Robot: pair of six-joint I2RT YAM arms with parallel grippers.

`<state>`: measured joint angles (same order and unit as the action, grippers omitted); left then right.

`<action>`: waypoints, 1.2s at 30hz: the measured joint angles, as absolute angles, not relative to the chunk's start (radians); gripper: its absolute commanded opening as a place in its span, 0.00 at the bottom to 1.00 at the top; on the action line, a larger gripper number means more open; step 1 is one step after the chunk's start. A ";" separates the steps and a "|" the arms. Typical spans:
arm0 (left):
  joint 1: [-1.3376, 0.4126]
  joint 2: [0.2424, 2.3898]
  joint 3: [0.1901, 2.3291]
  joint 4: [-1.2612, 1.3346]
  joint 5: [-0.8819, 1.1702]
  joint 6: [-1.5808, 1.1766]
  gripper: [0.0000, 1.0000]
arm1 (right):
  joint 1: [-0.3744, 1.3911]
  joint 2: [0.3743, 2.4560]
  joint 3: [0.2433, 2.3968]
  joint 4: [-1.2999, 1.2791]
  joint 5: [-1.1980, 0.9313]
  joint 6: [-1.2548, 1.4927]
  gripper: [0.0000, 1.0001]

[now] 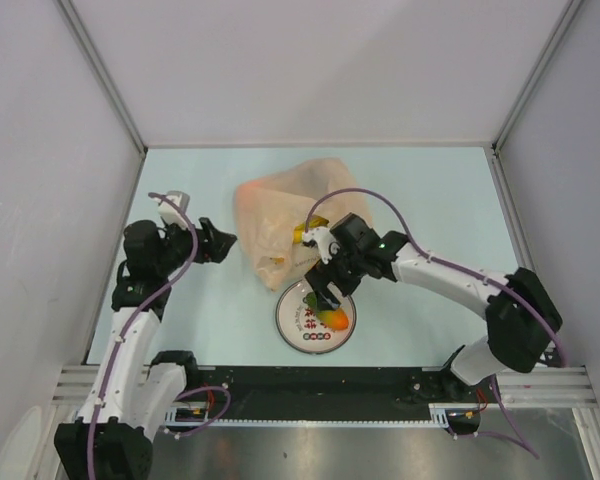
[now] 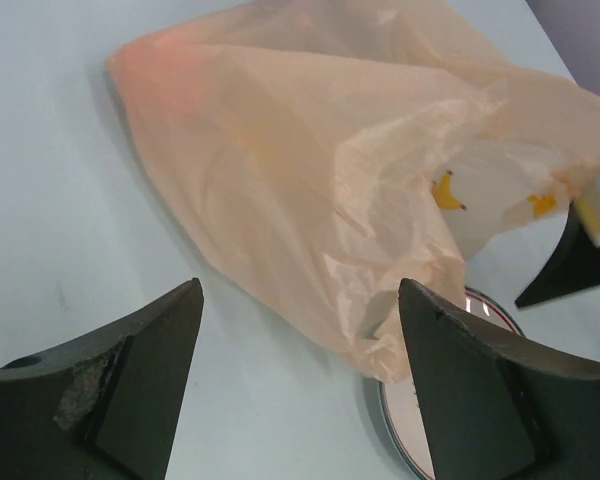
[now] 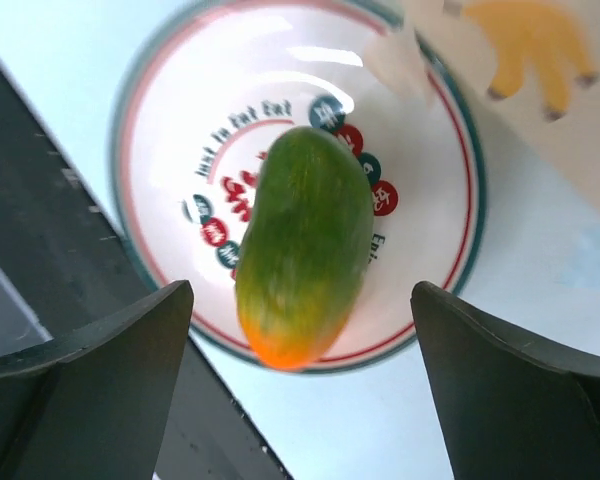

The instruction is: Take the fake fruits out of the plastic bag

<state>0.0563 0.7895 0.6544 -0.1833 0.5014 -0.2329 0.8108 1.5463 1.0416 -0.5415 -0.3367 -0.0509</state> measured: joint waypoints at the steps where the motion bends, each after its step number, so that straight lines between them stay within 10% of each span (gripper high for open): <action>1: 0.028 0.789 0.654 -0.199 0.506 -0.208 0.84 | 0.805 1.517 1.065 -0.567 -0.347 -0.064 0.87; 6: -0.146 0.812 0.655 -0.252 0.623 -0.075 0.70 | 0.764 1.411 1.132 -0.577 -0.358 -0.107 0.56; 17: -0.357 1.005 0.668 -0.306 0.654 0.033 0.72 | 0.603 1.592 1.179 -0.452 -0.362 -0.149 0.48; 25: -0.395 1.110 0.703 -0.259 0.624 0.030 0.75 | 0.593 1.744 1.306 -0.346 -0.404 -0.115 0.47; 36: -0.621 1.228 0.729 -0.193 0.342 0.064 0.79 | 0.614 1.879 1.380 -0.250 -0.378 -0.227 0.72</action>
<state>-0.6212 1.2278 0.7292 -0.1928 0.3416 0.0643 0.6136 1.8790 1.3804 -0.2501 -0.3782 -0.2268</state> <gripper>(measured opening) 0.851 0.648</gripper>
